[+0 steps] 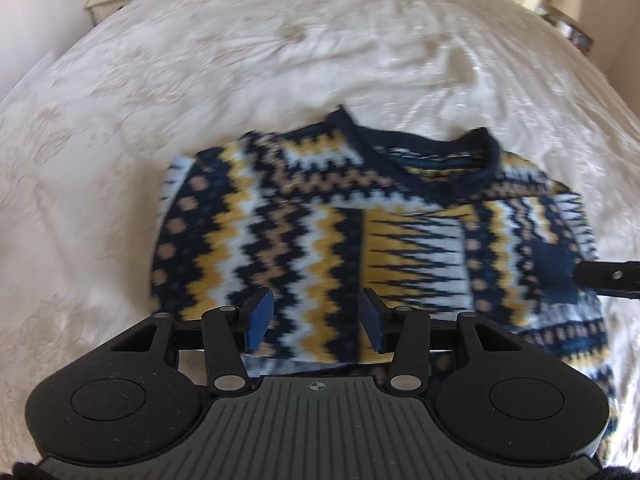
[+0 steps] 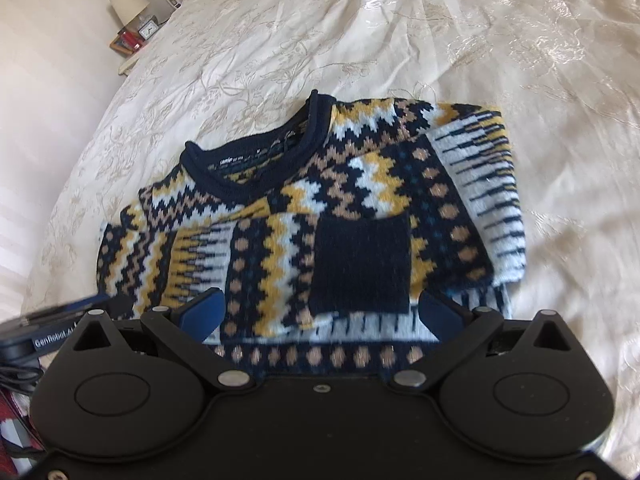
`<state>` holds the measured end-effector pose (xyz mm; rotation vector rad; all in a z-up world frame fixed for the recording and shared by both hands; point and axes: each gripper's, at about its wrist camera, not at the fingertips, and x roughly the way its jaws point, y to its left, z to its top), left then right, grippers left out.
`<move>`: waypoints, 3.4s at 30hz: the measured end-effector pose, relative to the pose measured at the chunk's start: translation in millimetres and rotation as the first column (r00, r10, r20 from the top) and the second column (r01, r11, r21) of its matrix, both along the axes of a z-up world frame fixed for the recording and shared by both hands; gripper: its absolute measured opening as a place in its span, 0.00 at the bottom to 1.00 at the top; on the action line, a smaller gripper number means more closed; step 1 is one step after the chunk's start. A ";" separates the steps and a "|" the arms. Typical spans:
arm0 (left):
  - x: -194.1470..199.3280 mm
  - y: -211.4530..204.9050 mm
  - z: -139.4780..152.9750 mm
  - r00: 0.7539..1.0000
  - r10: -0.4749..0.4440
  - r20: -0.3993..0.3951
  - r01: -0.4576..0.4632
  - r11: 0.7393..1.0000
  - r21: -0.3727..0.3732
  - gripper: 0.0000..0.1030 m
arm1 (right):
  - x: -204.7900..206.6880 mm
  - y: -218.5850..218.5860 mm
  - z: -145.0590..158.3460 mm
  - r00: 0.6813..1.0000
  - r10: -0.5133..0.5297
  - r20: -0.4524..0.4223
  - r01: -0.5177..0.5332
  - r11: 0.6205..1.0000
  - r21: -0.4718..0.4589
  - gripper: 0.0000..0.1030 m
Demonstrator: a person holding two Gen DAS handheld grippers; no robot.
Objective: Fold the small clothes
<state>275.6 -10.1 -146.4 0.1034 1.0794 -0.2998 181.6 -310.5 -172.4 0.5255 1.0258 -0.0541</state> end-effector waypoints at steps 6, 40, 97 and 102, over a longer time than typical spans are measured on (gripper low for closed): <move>23.4 24.1 -31.3 0.991 0.097 -0.088 -0.095 0.995 0.023 0.44 | 27.5 -11.7 -19.9 0.999 0.009 -0.044 -0.008 1.000 0.017 0.99; -26.5 64.0 6.1 0.990 0.139 0.004 -0.139 0.990 -0.009 0.51 | 32.7 25.6 80.3 0.968 0.212 0.132 -0.216 0.976 0.014 0.18; 85.4 18.3 -18.4 0.992 0.091 0.085 -0.096 0.994 0.054 0.64 | 67.0 6.5 -4.0 0.990 0.128 -0.065 -0.139 0.969 -0.204 0.64; 122.7 36.3 -45.9 0.982 0.187 0.018 -0.188 0.971 0.150 0.65 | 75.3 10.6 -18.7 0.985 0.137 -0.109 -0.156 0.967 -0.199 0.64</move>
